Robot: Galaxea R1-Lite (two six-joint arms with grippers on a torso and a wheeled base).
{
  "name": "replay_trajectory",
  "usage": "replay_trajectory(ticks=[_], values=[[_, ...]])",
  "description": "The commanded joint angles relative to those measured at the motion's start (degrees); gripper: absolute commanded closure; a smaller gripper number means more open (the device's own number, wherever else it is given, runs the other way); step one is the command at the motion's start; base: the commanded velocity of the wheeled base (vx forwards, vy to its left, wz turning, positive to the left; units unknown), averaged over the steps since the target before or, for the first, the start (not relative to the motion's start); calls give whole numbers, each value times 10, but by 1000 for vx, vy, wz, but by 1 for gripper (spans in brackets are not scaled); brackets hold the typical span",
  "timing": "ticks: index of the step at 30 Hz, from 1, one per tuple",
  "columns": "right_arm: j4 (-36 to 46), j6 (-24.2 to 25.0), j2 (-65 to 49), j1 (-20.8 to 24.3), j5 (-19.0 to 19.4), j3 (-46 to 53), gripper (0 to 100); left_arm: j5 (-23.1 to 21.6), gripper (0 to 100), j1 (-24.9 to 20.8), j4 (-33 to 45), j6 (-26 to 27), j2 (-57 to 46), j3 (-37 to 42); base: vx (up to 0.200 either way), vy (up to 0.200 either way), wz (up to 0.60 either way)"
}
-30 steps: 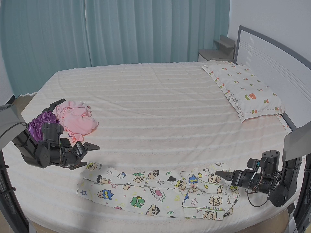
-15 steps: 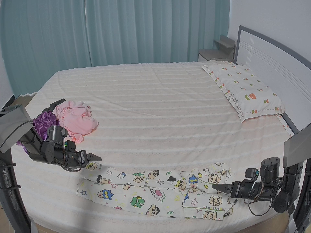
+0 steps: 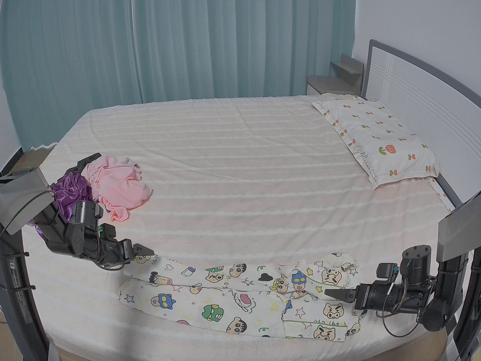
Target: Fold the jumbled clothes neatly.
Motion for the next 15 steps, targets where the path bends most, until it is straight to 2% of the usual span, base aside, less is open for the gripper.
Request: replay_trajectory(ticks=[1, 2, 3, 15], values=[[-10, 0, 1, 2, 0, 10, 0, 0, 0, -2, -1, 0, 10, -1, 0, 0, 0], [-10, -1, 1, 3, 0, 10, 0, 0, 0, -4, -6, 0, 12, -2, 0, 0, 0], [-10, -1, 1, 4, 1, 10, 0, 0, 100, -4, -8, -1, 13, -2, 0, 0, 0], [-10, -2, 2, 7, 1, 10, 0, 0, 100, 0, -8, -4, 4, 2, 0, 0, 0]])
